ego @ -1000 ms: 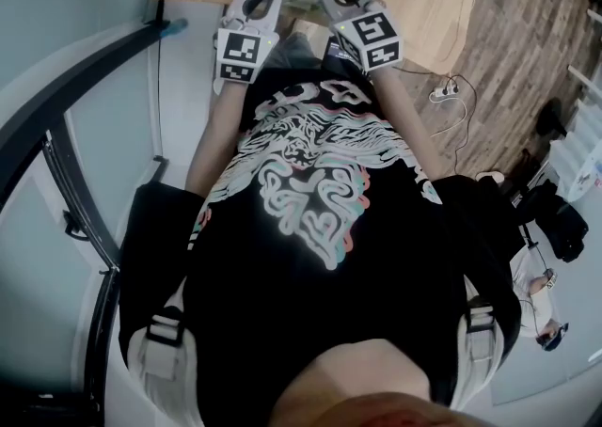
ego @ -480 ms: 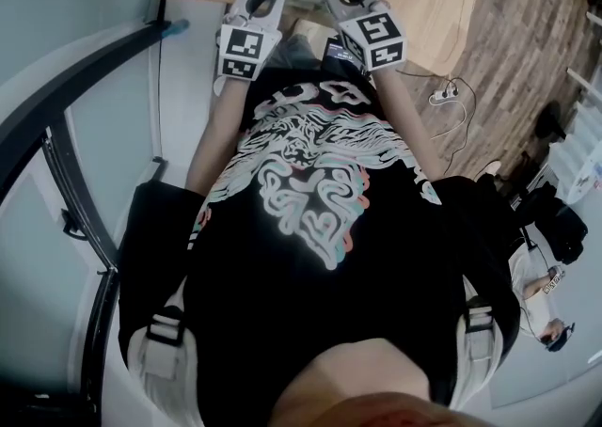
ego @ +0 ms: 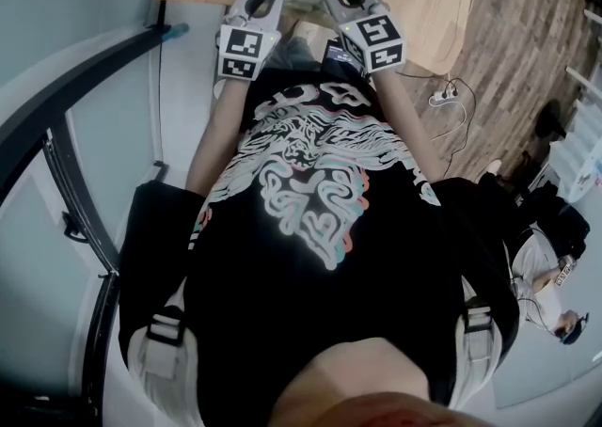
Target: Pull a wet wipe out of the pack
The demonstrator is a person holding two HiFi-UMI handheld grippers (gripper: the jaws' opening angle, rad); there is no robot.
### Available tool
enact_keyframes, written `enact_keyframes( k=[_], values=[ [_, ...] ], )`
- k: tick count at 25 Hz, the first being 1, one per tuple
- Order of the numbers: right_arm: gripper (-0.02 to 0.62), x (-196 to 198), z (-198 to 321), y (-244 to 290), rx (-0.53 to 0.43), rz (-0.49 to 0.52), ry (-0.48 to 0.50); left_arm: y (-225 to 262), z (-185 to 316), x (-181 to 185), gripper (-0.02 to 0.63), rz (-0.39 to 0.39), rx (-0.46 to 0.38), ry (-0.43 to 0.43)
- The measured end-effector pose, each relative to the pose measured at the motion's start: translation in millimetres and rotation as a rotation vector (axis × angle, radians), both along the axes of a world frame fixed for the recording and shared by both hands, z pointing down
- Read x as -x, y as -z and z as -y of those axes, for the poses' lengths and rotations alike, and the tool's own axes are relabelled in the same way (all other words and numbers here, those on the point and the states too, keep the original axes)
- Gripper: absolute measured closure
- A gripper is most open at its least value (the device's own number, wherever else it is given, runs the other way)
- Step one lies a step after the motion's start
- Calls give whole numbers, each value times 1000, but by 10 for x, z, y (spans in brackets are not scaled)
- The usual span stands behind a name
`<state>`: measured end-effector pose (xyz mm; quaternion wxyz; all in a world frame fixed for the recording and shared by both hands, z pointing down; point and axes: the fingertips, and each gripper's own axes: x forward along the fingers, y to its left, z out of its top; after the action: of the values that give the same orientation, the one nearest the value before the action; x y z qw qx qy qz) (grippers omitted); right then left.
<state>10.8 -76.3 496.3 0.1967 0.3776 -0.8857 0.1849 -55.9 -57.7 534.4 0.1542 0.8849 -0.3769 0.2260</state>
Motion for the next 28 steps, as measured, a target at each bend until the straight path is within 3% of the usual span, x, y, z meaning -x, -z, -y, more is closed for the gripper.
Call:
enact_keyframes(
  k=[28],
  values=[
    [589,-132,96,86,-3,35,-61,-66,-11,-1,620,29,14,-22]
  ],
)
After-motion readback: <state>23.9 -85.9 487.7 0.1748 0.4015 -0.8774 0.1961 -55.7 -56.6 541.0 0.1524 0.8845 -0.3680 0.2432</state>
